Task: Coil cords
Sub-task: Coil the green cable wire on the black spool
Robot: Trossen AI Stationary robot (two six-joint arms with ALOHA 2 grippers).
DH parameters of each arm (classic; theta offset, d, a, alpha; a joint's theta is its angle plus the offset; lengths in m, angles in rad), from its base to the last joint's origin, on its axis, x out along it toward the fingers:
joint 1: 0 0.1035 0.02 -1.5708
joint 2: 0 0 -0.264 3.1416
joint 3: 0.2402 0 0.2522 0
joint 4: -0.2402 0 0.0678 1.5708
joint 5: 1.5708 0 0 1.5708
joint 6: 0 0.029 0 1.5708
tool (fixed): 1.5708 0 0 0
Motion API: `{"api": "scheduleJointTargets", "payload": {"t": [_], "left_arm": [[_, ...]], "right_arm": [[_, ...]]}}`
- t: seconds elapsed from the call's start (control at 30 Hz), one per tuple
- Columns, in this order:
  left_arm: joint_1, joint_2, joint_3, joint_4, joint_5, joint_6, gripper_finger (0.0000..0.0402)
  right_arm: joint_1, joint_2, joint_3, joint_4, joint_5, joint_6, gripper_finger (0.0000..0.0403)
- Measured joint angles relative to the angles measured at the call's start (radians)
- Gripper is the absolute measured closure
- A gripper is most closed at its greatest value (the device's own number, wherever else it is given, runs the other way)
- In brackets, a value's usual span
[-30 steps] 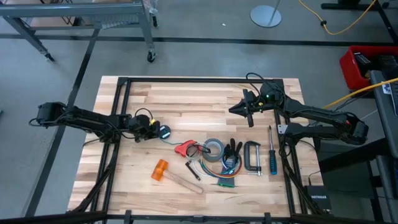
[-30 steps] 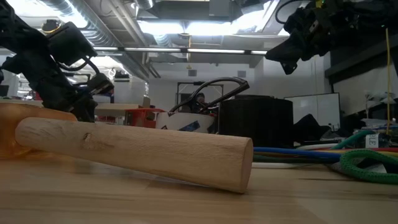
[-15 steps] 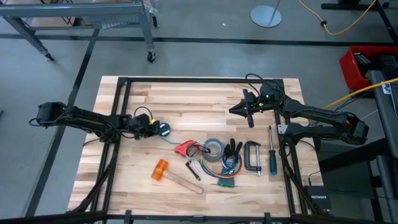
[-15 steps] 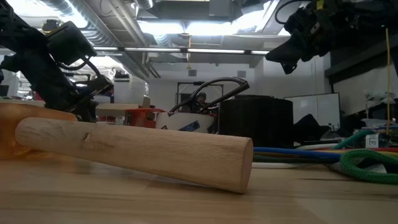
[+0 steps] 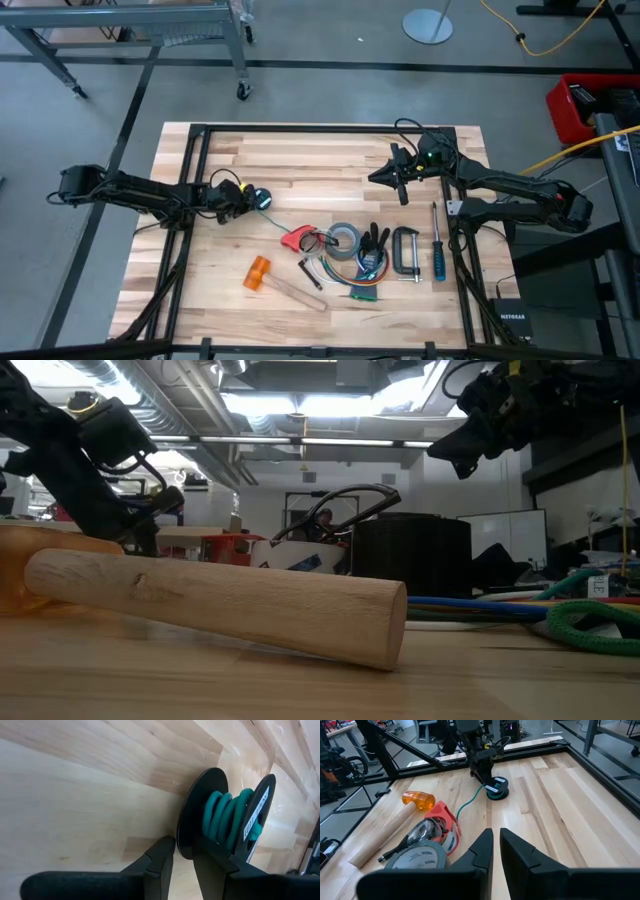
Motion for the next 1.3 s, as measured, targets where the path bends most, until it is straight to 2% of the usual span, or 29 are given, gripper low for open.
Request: {"api": "scheduleJointTargets", "payload": {"t": [0.47, 0.6, 0.77, 0.87, 0.9, 0.97, 1.0, 1.1, 1.2, 1.3], "left_arm": [[-0.041, 0.006, -0.008, 0.058, 0.078, 0.041, 0.0331], [-0.070, 0.005, -0.003, 0.028, 0.094, -0.007, 0.0331], [-0.082, 0.003, -0.004, 0.035, 0.076, -0.191, 0.0331], [-0.083, 0.003, -0.001, 0.013, 0.075, -0.060, 0.0331], [-0.081, 0.002, 0.003, -0.009, 0.075, -0.067, 0.0331], [-0.081, 0.003, 0.003, -0.007, 0.068, -0.205, 0.0332], [-0.086, 0.006, 0.001, 0.012, 0.061, -0.197, 0.0332], [-0.093, 0.008, -0.003, 0.030, 0.061, -0.002, 0.0332], [-0.095, 0.008, -0.003, 0.029, 0.056, 0.003, 0.0332], [-0.105, 0.010, -0.007, 0.061, 0.057, 0.135, 0.0331]], "right_arm": [[0.000, 0.000, 0.000, 0.000, 0.000, 0.000, 0.0365], [0.000, 0.000, 0.000, -0.006, 0.000, 0.000, 0.0365], [0.000, 0.000, 0.000, -0.028, 0.000, -0.004, 0.0365], [0.000, 0.000, 0.000, -0.029, 0.000, -0.026, 0.0365], [0.000, 0.000, 0.000, -0.029, 0.000, -0.037, 0.0365], [0.000, 0.000, 0.000, -0.029, 0.000, -0.052, 0.0365], [0.000, 0.000, 0.000, -0.029, 0.000, -0.052, 0.0365], [0.000, 0.000, 0.000, -0.031, 0.000, -0.053, 0.0365], [0.000, 0.000, 0.000, -0.031, 0.025, -0.053, 0.0365], [0.000, 0.000, 0.000, -0.034, 0.043, -0.053, 0.0365]]}}
